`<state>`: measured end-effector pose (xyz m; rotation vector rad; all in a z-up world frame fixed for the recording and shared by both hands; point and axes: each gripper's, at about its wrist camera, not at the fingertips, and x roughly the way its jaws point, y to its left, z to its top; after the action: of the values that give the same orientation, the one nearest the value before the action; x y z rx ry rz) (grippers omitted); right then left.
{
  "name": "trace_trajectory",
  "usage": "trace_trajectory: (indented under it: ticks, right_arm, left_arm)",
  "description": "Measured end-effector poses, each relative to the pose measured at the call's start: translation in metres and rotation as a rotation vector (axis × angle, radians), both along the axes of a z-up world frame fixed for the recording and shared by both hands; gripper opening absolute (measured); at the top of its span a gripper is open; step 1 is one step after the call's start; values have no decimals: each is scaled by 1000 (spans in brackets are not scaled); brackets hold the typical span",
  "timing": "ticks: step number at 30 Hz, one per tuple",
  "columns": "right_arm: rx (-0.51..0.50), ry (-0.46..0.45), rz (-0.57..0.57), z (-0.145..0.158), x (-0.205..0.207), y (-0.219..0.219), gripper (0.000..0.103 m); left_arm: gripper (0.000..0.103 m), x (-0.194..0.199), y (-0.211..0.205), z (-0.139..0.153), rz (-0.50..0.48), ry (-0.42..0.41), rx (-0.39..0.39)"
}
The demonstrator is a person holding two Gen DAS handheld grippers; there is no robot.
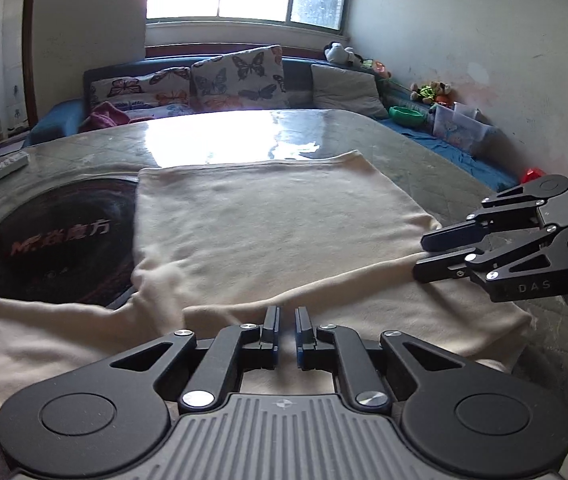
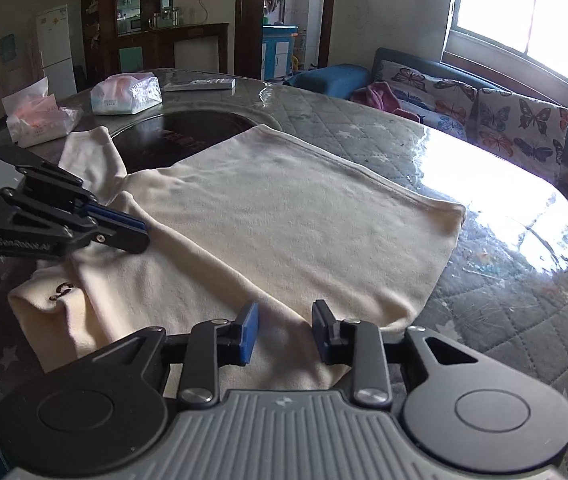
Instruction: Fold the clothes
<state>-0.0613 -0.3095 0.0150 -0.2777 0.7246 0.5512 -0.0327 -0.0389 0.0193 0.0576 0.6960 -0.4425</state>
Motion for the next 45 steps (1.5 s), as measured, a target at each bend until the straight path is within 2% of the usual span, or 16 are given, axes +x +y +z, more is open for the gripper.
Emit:
trace_trajectory:
  ticks: [7,15,18,19,20,21,27,35,40,45]
  right_arm:
    - [4,-14,19,1,-11,8,40]
    - [54,-2,110,7,-30,36,40]
    - [38,16,151,2,-37,49,40]
    - [24,8,162,1,-39,53,40]
    - [13,0,173,2,-41,56,40]
    - [9,-8,179,4,-41,59,40]
    - [40,-17,201,13,-29,78,40]
    - [50,17,305,7,-21,118,40]
    - [17,38,338,-6,-23,132,40]
    - [35,14,309,6,-26,122,39]
  left_arm:
    - [10,-27,21,4,13,-29,19]
    - [13,-47,27,4,18,-42,21]
    - [17,-48,38,8,50,-35,5]
    - [23,-48,42,10,67,-37,6]
    - [29,-47,49,12,95,-38,6]
    - [30,-46,56,13,127,-39,5]
    - [34,-27,111,17,374,-23,-9]
    - [38,-4,175,13,658,-13,-6]
    - [38,12,195,8,744,-8,-26]
    - [38,24,202,3,791,4,-37]
